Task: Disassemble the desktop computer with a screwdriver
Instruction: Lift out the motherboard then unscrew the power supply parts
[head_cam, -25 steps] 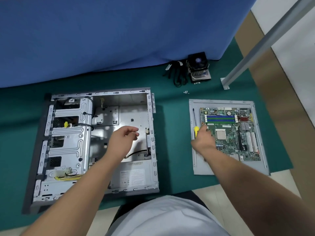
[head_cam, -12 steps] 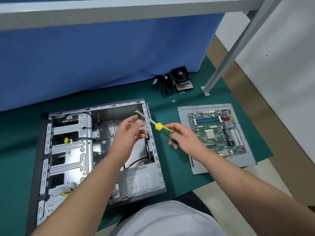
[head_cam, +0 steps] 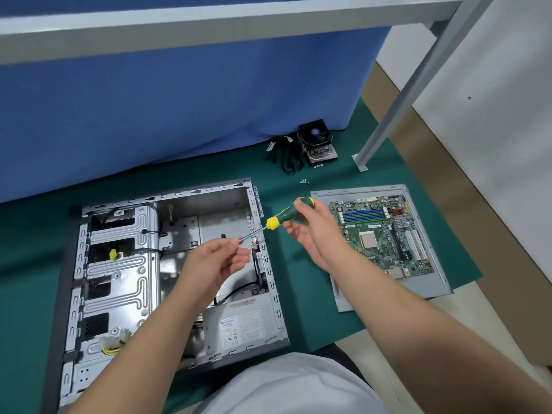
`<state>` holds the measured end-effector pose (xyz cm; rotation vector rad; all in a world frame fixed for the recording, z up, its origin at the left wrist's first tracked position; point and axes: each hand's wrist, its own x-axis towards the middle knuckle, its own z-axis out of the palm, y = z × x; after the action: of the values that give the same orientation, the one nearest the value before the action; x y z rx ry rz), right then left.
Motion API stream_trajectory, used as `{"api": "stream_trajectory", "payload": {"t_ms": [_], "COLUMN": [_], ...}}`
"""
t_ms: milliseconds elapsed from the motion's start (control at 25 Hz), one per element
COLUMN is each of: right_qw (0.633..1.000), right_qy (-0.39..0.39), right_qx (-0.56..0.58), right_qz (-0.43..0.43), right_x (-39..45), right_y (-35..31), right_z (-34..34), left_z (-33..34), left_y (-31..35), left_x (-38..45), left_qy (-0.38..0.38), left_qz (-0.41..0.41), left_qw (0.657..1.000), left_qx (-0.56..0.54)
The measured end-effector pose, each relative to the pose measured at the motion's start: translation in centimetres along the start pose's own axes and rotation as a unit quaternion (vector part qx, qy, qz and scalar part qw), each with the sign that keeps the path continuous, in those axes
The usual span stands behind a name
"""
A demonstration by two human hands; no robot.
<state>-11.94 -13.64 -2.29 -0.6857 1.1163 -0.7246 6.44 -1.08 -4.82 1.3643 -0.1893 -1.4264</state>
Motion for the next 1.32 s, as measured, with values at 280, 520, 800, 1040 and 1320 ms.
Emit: {"api": "stream_trajectory", "payload": {"t_ms": [280,520,800,1040,1320], "right_qw": [0.999,0.994,0.989,0.987,0.987], "right_qy": [0.023,0.080,0.145,0.155,0.154], "right_qx": [-0.031,0.040,0.001,-0.020,0.006], "right_qz": [-0.021,-0.056,-0.011,0.032,0.052], "right_x": [0.7,2.3,3.9,4.1,4.3], "right_y": [1.3,1.4,5.5,8.3,9.7], "right_z": [-2.0,-6.7,-9.4,-11.1,-11.3], "left_z": [1.2,-0.1,0.3,0.6,0.5], "left_y": [-0.6,-2.2,-5.4,-7.0,-6.9], "left_x": [0.6,3.1,6.1,6.8,6.8], "left_qy": [-0.009,0.135,0.007,0.006,0.012], "left_qz": [0.038,0.030,-0.129,-0.173,-0.191], "left_qw": [0.991,0.970,0.862,0.882,0.889], "left_qx": [0.127,0.200,0.490,0.438,0.415]}}
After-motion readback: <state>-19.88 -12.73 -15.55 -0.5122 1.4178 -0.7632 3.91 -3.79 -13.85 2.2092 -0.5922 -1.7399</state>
